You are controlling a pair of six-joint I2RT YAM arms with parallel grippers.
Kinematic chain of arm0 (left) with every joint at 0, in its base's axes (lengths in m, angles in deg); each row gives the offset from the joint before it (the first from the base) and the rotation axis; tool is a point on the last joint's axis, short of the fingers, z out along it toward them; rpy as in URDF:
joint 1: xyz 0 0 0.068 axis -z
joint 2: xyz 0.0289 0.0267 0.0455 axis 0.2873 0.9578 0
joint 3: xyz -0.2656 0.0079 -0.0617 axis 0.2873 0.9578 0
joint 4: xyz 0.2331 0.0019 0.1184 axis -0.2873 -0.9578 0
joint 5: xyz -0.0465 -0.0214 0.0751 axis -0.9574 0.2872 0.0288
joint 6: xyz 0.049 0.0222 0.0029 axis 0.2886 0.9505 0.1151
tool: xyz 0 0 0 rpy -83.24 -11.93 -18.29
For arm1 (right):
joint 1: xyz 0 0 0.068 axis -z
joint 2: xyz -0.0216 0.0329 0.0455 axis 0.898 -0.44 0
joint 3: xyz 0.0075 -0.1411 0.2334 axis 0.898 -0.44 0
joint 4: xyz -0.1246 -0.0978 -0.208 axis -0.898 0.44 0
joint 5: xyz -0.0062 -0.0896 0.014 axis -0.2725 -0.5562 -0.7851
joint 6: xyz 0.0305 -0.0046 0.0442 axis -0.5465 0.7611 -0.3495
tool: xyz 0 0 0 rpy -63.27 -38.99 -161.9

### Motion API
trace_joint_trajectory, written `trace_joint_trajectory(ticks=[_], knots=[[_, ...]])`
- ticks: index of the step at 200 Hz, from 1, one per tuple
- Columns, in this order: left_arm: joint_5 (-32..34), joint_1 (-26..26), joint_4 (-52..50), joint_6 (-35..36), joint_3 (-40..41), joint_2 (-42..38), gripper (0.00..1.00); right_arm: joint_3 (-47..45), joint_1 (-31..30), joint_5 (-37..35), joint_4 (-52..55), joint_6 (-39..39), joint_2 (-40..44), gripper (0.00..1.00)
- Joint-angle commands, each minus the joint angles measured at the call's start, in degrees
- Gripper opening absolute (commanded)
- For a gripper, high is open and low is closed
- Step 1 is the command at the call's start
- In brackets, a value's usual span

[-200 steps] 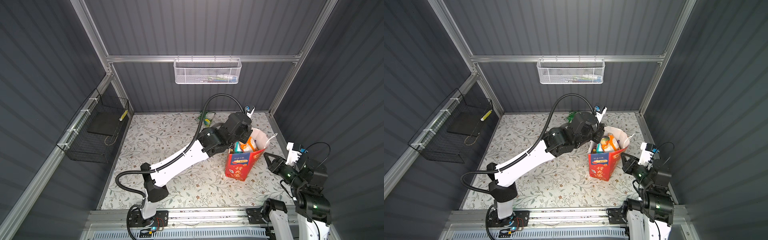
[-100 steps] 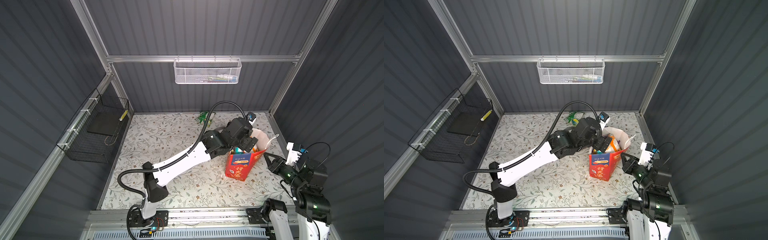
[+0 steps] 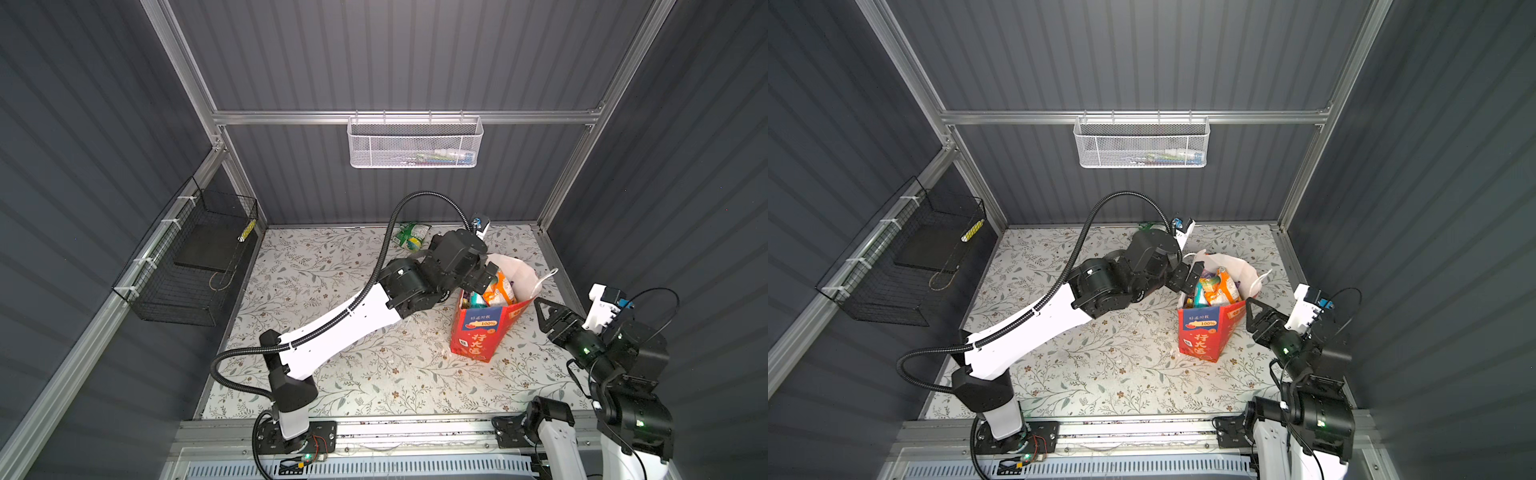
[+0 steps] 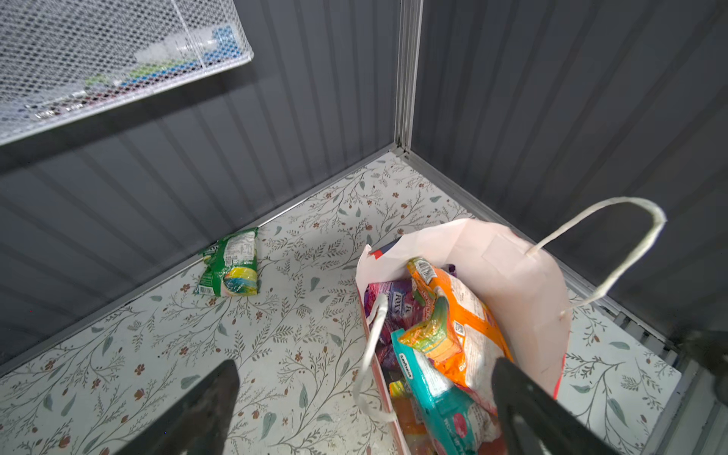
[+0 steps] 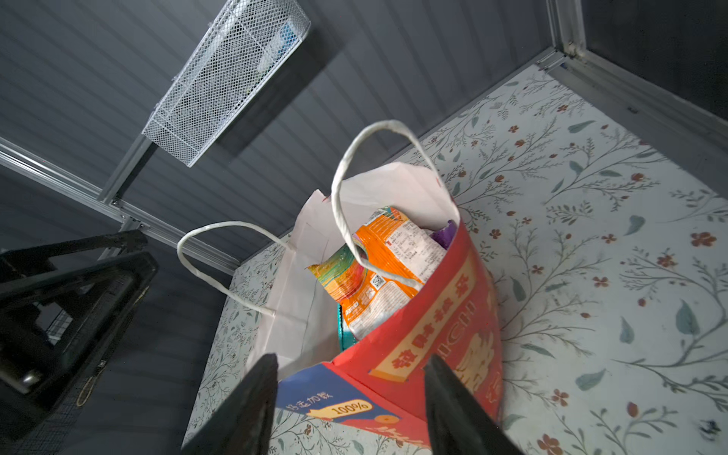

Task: Place the snacks into the paper bag
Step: Shake the paper bag at the center of the table.

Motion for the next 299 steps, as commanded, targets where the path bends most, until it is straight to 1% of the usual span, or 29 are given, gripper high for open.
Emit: trace_joint_trajectory(ticks=[1,14,17,25,40,45,56,86,110,122,135,142,149,164,174,181,186,198,206,216,225,241,255,275,285,299], knots=[[-1.2,-1.7,-5.3,-1.8,-3.9,3.9,1.00,1.8,0.1,-4.2,1.3,-0.8,-1.4,0.67],[-2.9,-3.3,-6.4,-2.7,-5.5,5.7,1.00,3.0,0.0,-4.8,1.9,-0.2,-2.6,0.71],[-3.4,-3.7,-6.5,-2.8,-5.7,6.1,0.99,3.2,0.1,-6.8,1.9,-0.1,-2.9,0.71],[-4.7,-4.7,-6.5,-3.1,-6.2,7.0,0.98,3.1,0.0,-7.2,1.3,0.1,-3.7,0.72],[-6.8,-6.5,-6.3,-3.5,-6.6,8.0,0.92,3.5,0.1,-6.0,0.7,0.5,-6.0,0.72],[-7.3,-7.0,-6.2,-3.5,-6.5,8.2,0.90,3.8,0.1,-3.4,0.4,0.5,-6.8,0.72],[-8.0,-7.6,-6.1,-3.7,-6.4,8.6,0.84,4.5,0.1,-2.5,-0.7,0.7,-8.2,0.71],[-9.1,-7.9,-5.6,-3.7,-5.4,8.2,0.68,6.4,0.1,-1.1,-2.7,0.7,-12.3,0.65],[-10.1,-8.0,-4.1,-3.7,-4.0,7.2,0.57,6.5,0.0,0.8,-5.4,-0.5,-15.7,0.58],[-10.5,-8.0,-3.9,-3.6,-4.3,7.3,0.50,6.7,0.0,1.4,-6.6,-1.1,-17.3,0.51],[-11.2,-8.1,-4.6,-3.5,-5.6,8.0,0.40,6.6,-0.1,2.3,-8.2,-2.1,-18.8,0.47],[-12.0,-8.1,-5.0,-3.4,-6.5,8.3,0.35,6.7,-0.1,3.4,-9.2,-2.6,-19.6,0.43],[-12.9,-8.1,-5.4,-3.3,-7.3,8.7,0.27,6.9,-0.2,4.6,-10.0,-3.0,-20.2,0.36],[-15.3,-8.2,-4.9,-3.1,-8.1,9.1,0.12,7.2,-0.7,7.3,-13.2,-4.2,-21.4,0.19],[-15.7,-8.2,-5.0,-3.4,-9.1,9.2,0.05,8.0,-1.1,11.0,-15.3,-5.6,-22.9,0.08],[-15.2,-8.3,-5.2,-3.6,-10.3,9.5,0.00,9.1,-1.9,14.1,-16.5,-6.3,-24.3,0.03],[-14.3,-8.3,-5.6,-3.8,-11.1,9.7,0.00,10.1,-2.9,15.9,-17.0,-6.6,-25.3,0.00],[-10.9,-8.3,-6.2,-4.3,-12.9,9.8,0.00,12.9,-6.3,18.7,-17.2,-6.1,-26.8,0.00],[-9.3,-8.3,-6.9,-4.5,-14.2,9.8,0.00,14.5,-9.1,19.0,-17.2,-5.6,-26.9,0.00],[-9.5,-8.3,-7.5,-4.4,-15.3,9.2,0.00,16.4,-11.7,18.6,-17.2,-5.1,-26.4,0.00],[-10.7,-8.3,-7.1,-4.6,-14.5,7.7,0.00,17.9,-13.2,18.1,-16.9,-4.8,-25.7,0.00],[-13.2,-8.3,-4.5,-5.6,-10.3,3.8,0.00,19.1,-13.5,16.1,-16.1,-4.5,-24.2,0.00],[-13.9,-8.2,-1.8,-6.0,-6.1,0.5,0.00,18.9,-13.5,15.2,-16.1,-3.7,-23.5,0.00],[-11.3,-8.2,-0.7,-5.7,-2.4,-1.8,0.00,15.3,-13.4,15.0,-17.9,-3.8,-24.6,0.00],[-8.9,-8.2,-0.6,-6.0,-0.5,-2.4,0.00,12.7,-13.4,16.1,-19.4,-4.2,-25.8,0.00],[-7.8,-8.1,-0.1,-5.9,1.8,-3.1,0.00,9.1,-13.4,18.0,-23.0,-6.1,-27.6,0.00]])
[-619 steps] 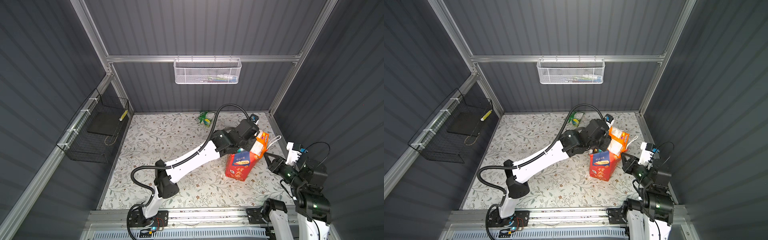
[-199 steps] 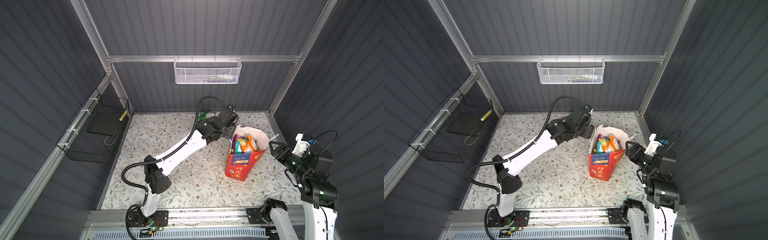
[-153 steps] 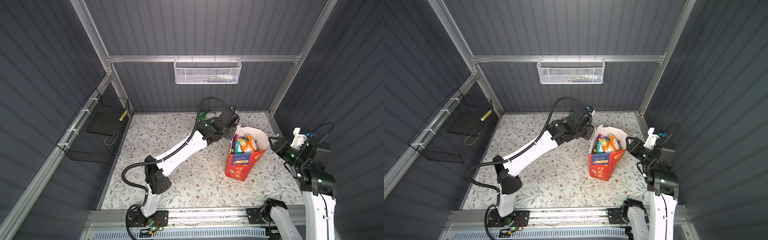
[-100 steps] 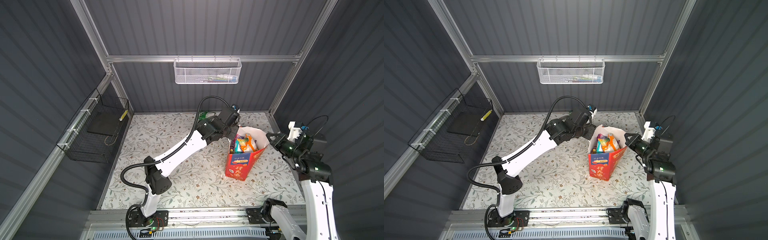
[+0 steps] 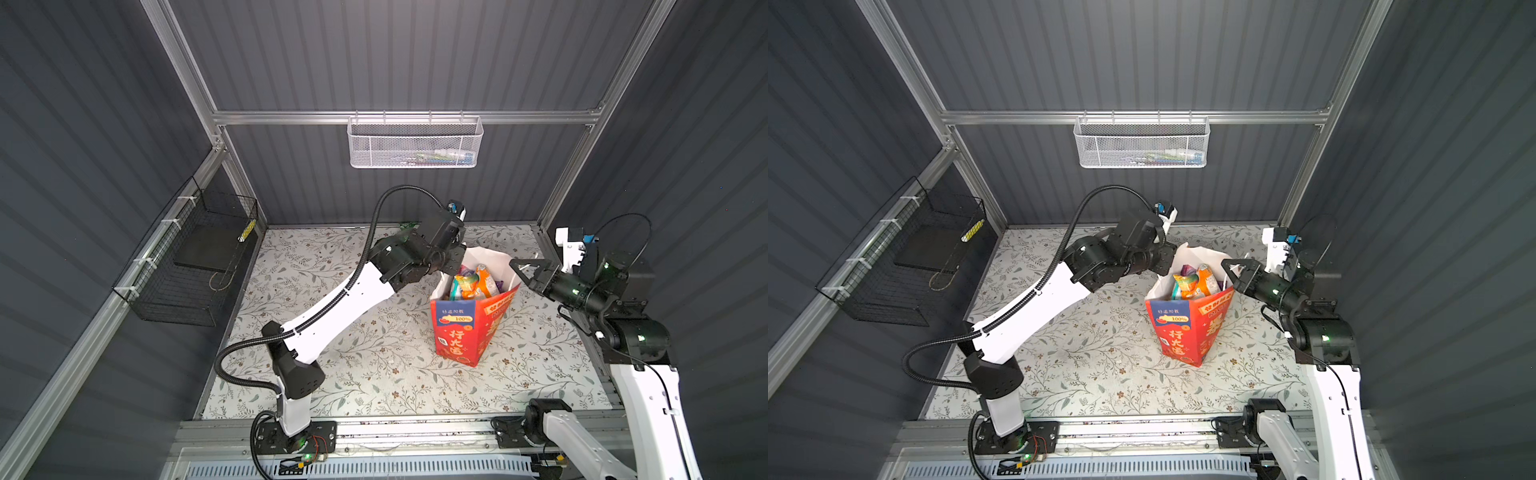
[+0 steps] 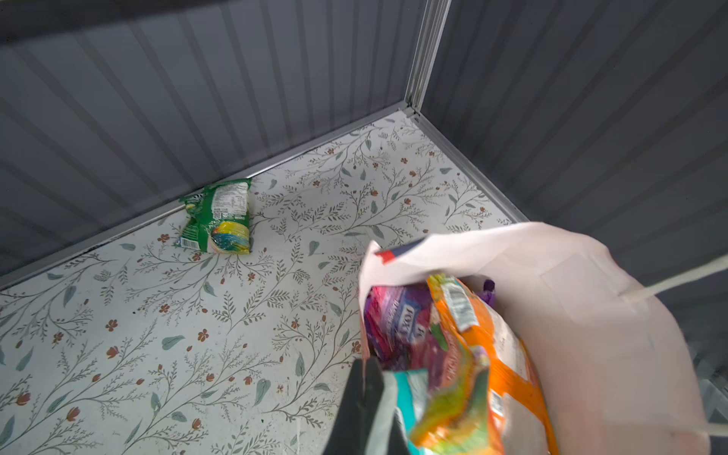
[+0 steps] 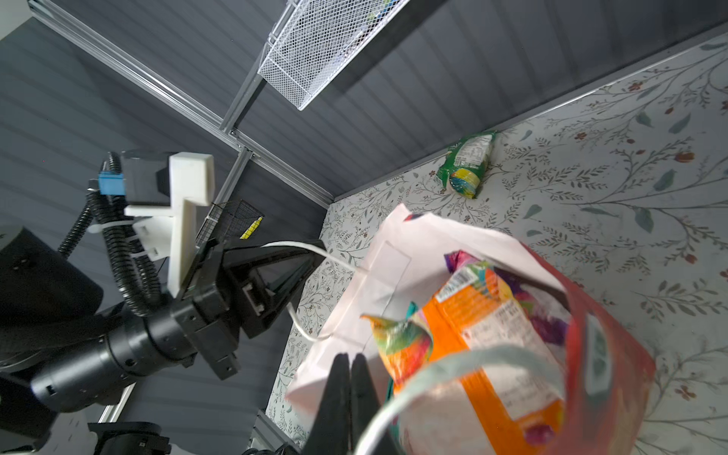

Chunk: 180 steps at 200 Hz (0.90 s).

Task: Place the snacks into the paper bag
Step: Shake the paper bag at the center of the table.

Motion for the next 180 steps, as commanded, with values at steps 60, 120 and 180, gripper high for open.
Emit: trace_joint_trajectory(ticks=[60,120,180], knots=[[9.4,0.1,7.0,-1.3,10.1,-7.0,0.00,-5.7,-0.8,7.8,-14.3,-3.0,-4.7,0.00],[5.9,0.1,12.1,-5.1,18.4,-13.3,0.00,-5.3,-2.2,4.8,-11.5,0.1,-3.3,0.00],[4.4,0.1,11.6,-7.3,19.5,-13.1,0.00,-10.9,-2.2,4.4,-13.2,-1.8,-2.0,0.00]])
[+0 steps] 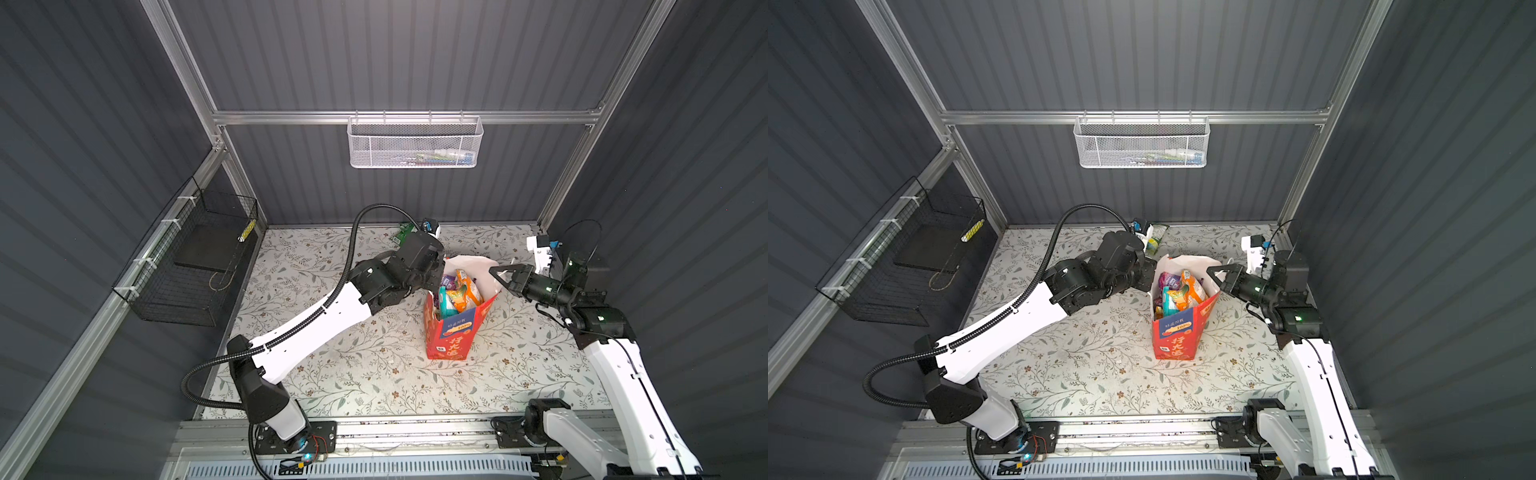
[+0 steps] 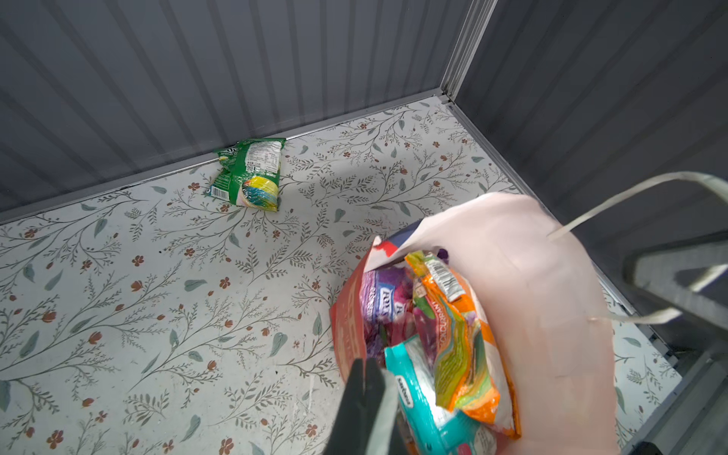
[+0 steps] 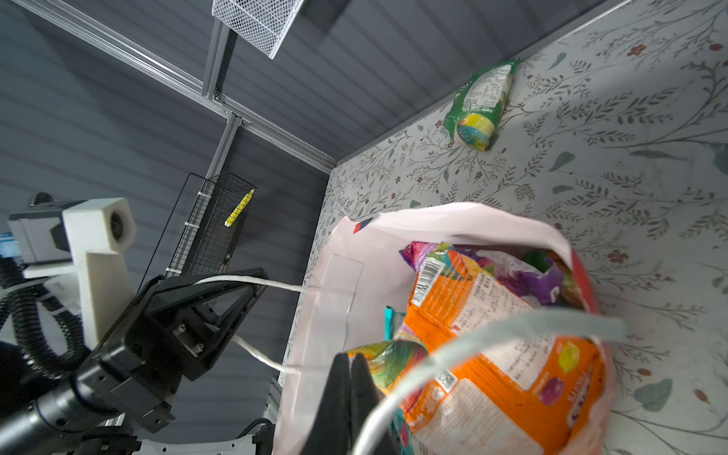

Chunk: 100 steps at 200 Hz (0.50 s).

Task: Place the snacks into the paper bag
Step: Shake the paper bag at the center of the table.

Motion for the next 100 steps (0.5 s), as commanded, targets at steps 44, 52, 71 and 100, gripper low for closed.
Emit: trace_joint_trajectory(ticks=[44,52,71,100], knots=[[1.2,0.2,6.6,-2.9,1.3,-4.1,0.00,2.9,-0.4,2.3,0.5,2.0,3.5,0.00],[0.9,0.2,6.5,-2.9,1.4,-4.0,0.03,2.7,-0.4,2.1,0.5,2.3,3.8,0.00],[0.1,0.1,6.4,-2.2,1.5,-4.0,0.36,2.9,-0.4,0.4,3.0,3.4,4.7,0.00],[-0.4,0.2,6.0,0.9,1.7,-7.2,0.78,3.1,-0.3,-0.8,4.3,4.6,6.2,0.00]])
